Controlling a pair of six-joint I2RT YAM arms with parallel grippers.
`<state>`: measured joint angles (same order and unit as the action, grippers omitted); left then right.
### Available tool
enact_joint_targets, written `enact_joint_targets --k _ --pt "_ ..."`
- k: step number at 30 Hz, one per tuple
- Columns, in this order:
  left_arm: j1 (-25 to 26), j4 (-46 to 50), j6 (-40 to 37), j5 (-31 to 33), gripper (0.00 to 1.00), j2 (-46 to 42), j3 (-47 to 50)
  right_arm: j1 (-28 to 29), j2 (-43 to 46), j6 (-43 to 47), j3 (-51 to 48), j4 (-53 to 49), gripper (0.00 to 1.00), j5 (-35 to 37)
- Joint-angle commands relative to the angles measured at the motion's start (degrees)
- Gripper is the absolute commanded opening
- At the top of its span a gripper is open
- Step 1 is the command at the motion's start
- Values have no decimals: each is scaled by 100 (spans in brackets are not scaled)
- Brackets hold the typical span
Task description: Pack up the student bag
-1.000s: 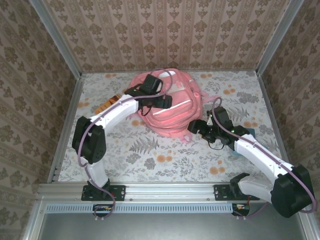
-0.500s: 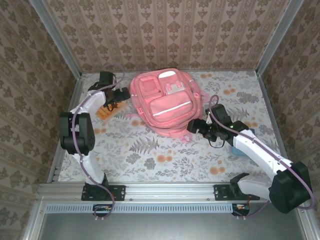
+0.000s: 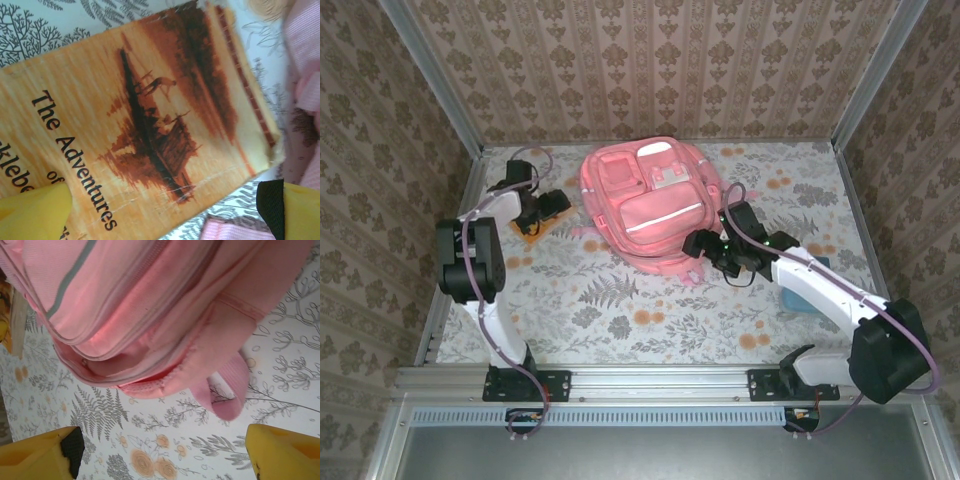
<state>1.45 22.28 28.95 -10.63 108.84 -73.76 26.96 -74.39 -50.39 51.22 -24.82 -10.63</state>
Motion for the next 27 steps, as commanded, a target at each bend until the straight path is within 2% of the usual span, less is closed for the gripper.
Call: enact_joint_targets --k 1,6,11,14,22,24,27 --pt "19 115 407 -443 100 -206 561 112 -156 -183 262 11 86 220" --pt "183 44 623 -739 98 -513 1223 308 -146 -239 285 -112 85 364" --pt "724 -90 1156 -842 98 -1285 2106 427 13 -269 187 -354 84 494" --pt "1256 -137 1606 -672 98 -1855 2653 490 197 -296 49 -449 84 542" --pt "3319 -296 3064 -58 99 -2798 3501 591 742 -231 -279 -828 84 647" --pt "3613 -450 3213 -225 99 -2865 3545 608 801 -168 -292 -911 83 711" --pt "3704 248 2832 -97 98 -3030 3085 668 799 67 -271 -852 83 616"
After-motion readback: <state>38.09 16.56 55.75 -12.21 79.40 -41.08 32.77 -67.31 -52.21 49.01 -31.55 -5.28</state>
